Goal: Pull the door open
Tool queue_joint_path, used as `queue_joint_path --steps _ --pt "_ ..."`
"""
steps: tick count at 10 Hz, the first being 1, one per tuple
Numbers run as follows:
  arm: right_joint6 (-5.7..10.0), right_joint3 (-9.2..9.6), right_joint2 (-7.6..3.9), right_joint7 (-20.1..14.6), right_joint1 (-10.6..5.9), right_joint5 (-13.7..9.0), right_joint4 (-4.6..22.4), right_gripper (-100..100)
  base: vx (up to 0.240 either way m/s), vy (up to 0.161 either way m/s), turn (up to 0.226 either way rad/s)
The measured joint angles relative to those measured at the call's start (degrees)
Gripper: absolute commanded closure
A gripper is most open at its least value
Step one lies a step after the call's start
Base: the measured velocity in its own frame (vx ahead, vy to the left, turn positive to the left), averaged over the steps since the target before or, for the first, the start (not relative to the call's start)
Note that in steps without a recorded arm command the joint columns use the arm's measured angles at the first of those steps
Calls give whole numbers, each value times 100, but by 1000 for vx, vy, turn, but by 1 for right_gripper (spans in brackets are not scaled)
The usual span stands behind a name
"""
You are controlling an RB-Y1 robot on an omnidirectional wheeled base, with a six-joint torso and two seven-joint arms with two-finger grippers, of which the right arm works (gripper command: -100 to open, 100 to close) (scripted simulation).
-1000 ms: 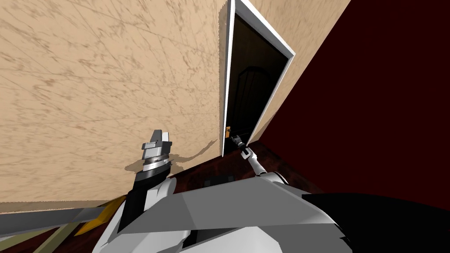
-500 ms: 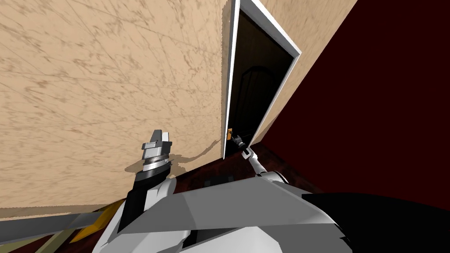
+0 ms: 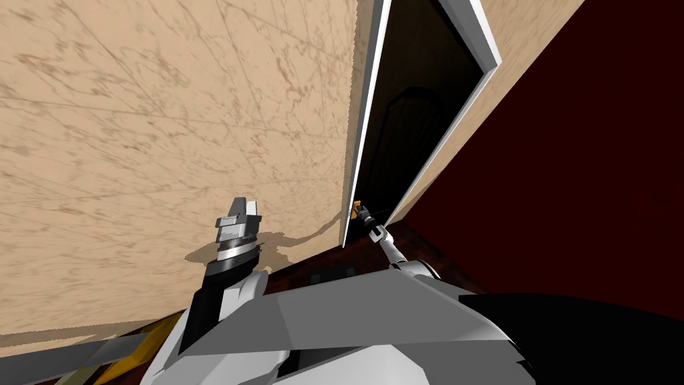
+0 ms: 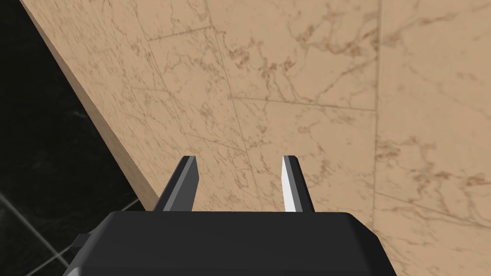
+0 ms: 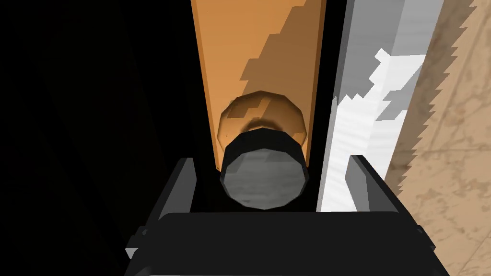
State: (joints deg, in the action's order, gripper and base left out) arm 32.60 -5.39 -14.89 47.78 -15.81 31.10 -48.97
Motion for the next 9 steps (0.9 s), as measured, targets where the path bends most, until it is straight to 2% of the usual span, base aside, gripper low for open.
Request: queue_joint_path --steps 1,2,9 --pt "-7 -6 -14 -9 15 -2 -22 -100 82 0 -1" --pt "-7 -5 -16 -14 18 -2 -29 100 -20 2 -3" --pt "-16 11 -15 -82 25 -40 -15 100 -17 -5 15"
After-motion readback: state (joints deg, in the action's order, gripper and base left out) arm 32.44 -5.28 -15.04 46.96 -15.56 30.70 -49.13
